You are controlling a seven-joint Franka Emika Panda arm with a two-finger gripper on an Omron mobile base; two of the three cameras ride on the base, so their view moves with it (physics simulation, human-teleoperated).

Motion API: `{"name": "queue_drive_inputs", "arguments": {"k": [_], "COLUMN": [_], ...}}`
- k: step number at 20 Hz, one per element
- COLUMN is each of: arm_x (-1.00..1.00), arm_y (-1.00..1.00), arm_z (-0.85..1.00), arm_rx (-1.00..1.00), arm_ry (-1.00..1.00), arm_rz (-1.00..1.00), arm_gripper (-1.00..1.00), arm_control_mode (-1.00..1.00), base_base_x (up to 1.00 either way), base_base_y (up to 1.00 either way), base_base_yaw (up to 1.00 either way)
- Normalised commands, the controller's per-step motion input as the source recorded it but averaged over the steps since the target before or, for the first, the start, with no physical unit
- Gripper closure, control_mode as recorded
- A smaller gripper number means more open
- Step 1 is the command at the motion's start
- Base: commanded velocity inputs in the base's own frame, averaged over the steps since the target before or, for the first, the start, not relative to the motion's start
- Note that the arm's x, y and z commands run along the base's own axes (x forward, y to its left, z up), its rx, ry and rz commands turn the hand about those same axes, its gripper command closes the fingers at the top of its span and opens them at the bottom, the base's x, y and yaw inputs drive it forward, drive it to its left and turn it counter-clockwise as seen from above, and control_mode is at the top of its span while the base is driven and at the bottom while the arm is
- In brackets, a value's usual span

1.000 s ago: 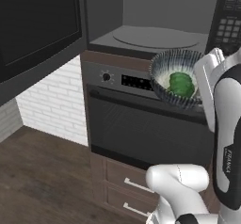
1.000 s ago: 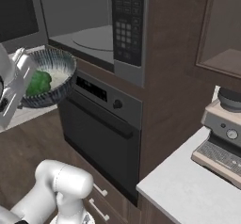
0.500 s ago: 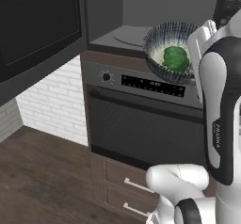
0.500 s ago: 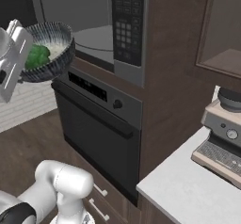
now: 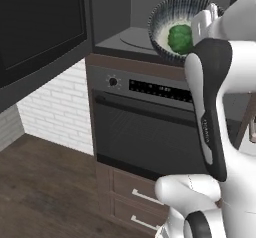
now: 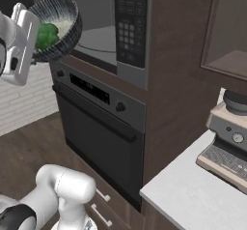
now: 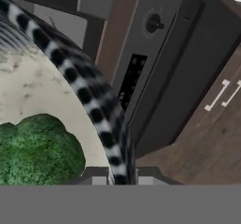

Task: Pick the broccoli from the sink and place it in the bowl. Then pick the bowl and place it in the microwave. Then close the microwave door and press the start button.

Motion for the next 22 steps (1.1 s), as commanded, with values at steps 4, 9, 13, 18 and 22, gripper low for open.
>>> {"name": "queue_drive_inputs", "arguments": {"k": [4,9,13,18,22], "arm_x": [0.57,0.59,0.61,0.65,0.64], "arm_y": [-0.01,0.00,-0.09,-0.25,-0.31], "arm_z": [0.24,0.18,0.01,0.00,0.00], "arm_rx": [0.01,0.00,0.00,0.00,0.00], "arm_ry": [0.00,0.00,0.00,0.01,0.04], "arm_rz": [-0.03,-0.02,0.00,0.00,0.00], "arm_gripper": [1.00,1.00,1.00,1.00,1.00], "arm_control_mode": [-1.00,-1.00,-1.00,-1.00,-1.00], "base_base_x": [0.00,0.00,0.00,0.00,0.00], "base_base_y": [0.00,0.00,0.00,0.00,0.00], "base_base_yaw": [0.00,0.00,0.00,0.00,0.00]}}
